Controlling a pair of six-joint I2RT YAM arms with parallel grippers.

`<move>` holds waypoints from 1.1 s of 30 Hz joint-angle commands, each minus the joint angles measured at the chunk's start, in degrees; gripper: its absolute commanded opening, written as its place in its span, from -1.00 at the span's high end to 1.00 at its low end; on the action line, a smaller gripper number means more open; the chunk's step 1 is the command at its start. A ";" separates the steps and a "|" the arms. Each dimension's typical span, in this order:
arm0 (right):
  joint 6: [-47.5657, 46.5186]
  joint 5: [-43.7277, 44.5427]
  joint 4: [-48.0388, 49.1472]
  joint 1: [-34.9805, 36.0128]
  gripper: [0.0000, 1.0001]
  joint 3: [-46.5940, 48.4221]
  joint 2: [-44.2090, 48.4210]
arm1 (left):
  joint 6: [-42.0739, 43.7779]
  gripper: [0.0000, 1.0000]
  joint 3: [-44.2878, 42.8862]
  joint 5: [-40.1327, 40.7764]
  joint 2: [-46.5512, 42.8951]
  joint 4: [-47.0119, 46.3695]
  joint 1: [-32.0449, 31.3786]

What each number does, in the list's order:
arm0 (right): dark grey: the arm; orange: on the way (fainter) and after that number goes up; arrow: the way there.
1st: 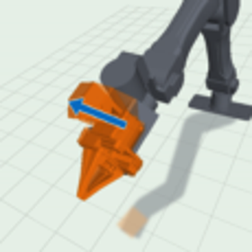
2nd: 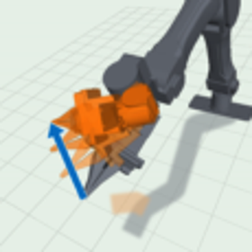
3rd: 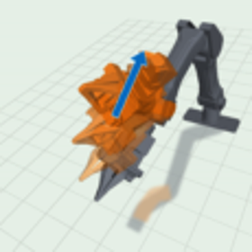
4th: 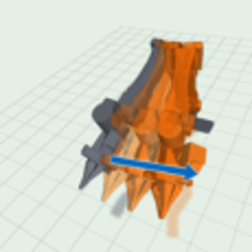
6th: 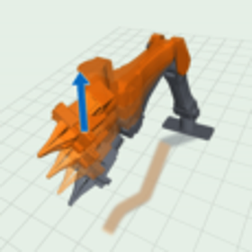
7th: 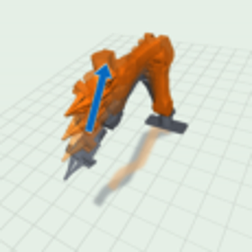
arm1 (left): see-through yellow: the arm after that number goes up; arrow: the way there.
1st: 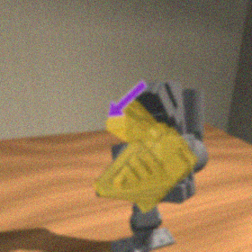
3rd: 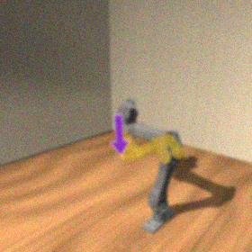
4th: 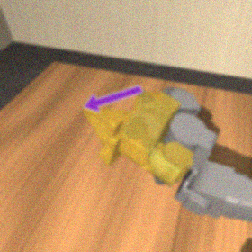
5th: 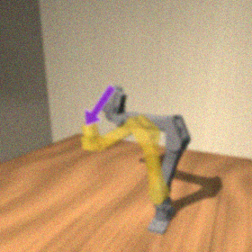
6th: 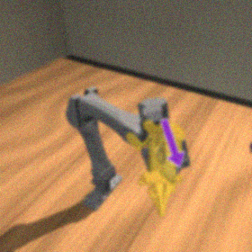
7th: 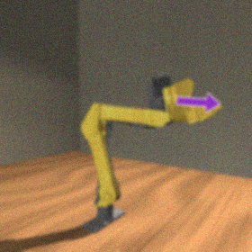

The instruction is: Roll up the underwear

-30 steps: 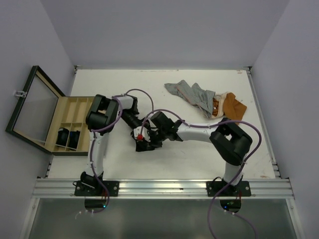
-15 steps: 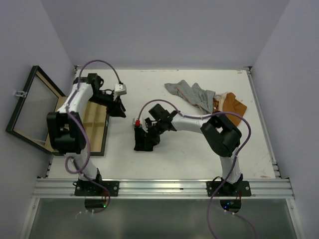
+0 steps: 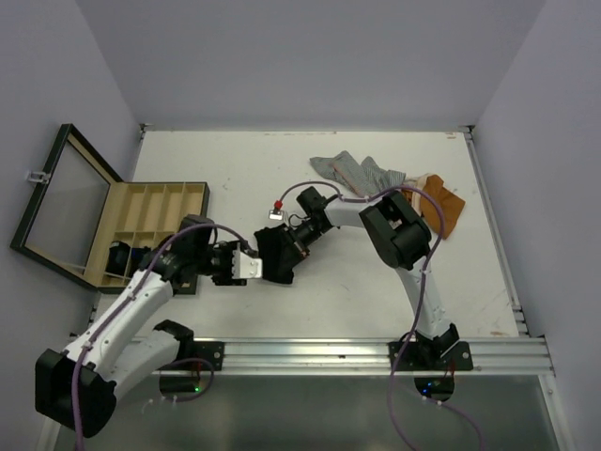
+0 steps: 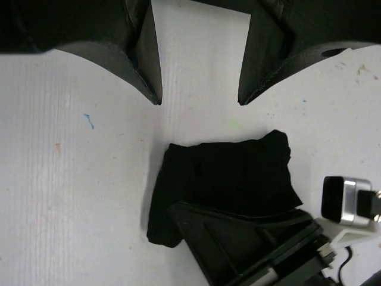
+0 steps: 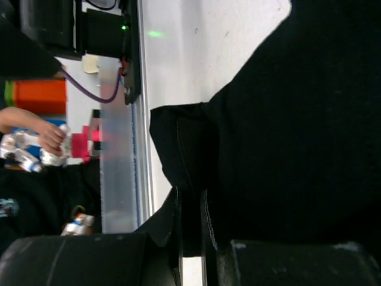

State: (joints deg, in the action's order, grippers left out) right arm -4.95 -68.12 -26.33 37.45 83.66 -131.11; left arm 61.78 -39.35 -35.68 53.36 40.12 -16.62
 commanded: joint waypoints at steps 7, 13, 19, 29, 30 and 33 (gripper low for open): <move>6.25 11.07 -6.19 0.25 1.00 1.07 -6.96 | -4.30 -0.15 4.46 16.51 5.43 -15.50 -20.27; 8.99 12.39 -6.45 0.25 1.00 1.94 -7.76 | -9.29 -0.17 5.34 22.13 12.64 -20.59 -27.31; 8.82 13.71 -7.34 0.34 1.00 3.00 -7.58 | -11.42 -0.11 5.25 25.48 18.26 -25.26 -29.26; 11.01 16.17 -7.16 0.25 0.87 2.57 -6.71 | -14.22 0.66 4.99 25.93 27.22 -23.61 -29.52; 11.02 17.30 -7.07 0.25 0.70 2.30 -6.18 | -14.93 0.73 4.81 25.40 27.67 -22.73 -29.52; 11.89 19.24 -5.76 -0.27 0.40 0.20 -2.58 | -17.91 0.95 4.11 21.99 29.34 -18.42 -28.91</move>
State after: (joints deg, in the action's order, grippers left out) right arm 8.21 -66.06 -32.34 37.04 87.15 -134.04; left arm 48.23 -36.12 -10.48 78.50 16.16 -45.82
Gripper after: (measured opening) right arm 0.262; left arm 0.106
